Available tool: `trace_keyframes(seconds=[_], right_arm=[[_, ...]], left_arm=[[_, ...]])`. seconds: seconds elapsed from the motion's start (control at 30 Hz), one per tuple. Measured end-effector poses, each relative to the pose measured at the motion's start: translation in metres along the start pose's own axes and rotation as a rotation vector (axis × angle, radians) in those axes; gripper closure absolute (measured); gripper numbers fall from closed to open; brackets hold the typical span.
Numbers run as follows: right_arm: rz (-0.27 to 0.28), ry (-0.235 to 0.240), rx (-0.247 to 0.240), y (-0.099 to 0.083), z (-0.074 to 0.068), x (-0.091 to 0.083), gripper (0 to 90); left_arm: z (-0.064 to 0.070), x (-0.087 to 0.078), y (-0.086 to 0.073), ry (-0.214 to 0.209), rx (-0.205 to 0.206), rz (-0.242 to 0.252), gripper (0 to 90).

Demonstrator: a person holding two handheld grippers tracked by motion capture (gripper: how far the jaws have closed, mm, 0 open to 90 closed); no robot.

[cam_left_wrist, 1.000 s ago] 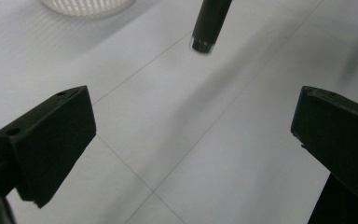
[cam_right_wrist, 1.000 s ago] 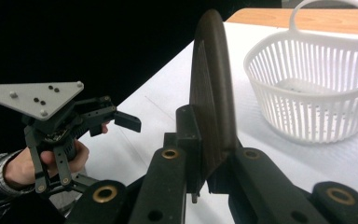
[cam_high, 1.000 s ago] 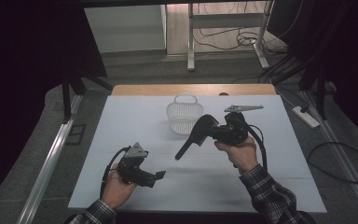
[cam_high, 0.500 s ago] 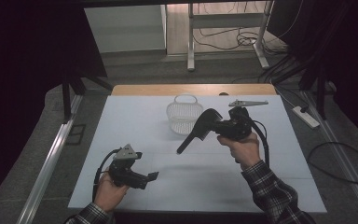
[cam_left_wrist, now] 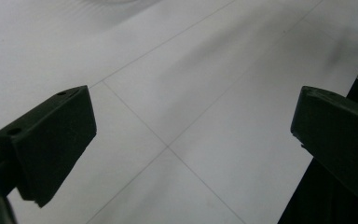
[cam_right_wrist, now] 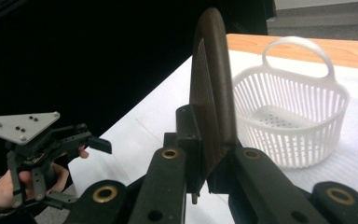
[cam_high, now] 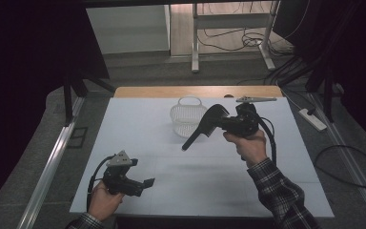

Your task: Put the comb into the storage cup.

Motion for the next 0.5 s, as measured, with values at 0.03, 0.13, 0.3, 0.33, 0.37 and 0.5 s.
trace_keyframes(seconds=[0.03, 0.13, 0.3, 0.33, 0.37, 0.5], right_arm=[[0.001, -0.003, 0.001, 0.001, 0.001, 0.0, 86.4], [0.005, -0.01, 0.0, 0.004, 0.003, -0.001, 86.3], [0.008, -0.019, -0.002, 0.007, 0.005, 0.0, 86.3], [0.01, -0.02, -0.003, 0.007, 0.006, 0.0, 86.3], [0.011, -0.022, -0.002, 0.008, 0.007, 0.0, 86.3], [0.012, -0.03, -0.004, 0.012, 0.009, 0.001, 86.3]], left_arm=[[0.0, 0.0, 0.0, 0.0, 0.0, 0.0, 0.0], [-0.002, -0.004, -0.004, -0.007, -0.012, 0.008, 0.0], [-0.003, -0.008, -0.007, -0.008, -0.015, 0.012, 0.0], [-0.004, -0.009, -0.008, -0.008, -0.018, 0.012, 0.0], [-0.004, -0.01, -0.009, -0.007, -0.019, 0.013, 0.0], [-0.006, -0.014, -0.011, -0.006, -0.028, 0.019, 0.1]])
Point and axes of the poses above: each handheld gripper's, and its own axes: x roughly forward along the jaws, y roughly out of its top, z roughly to its right, the point moved 4 cm from there along x, roughly forward along the jaws, and after that the axes turned 5 degrees about -x, right-handed, at the moved point
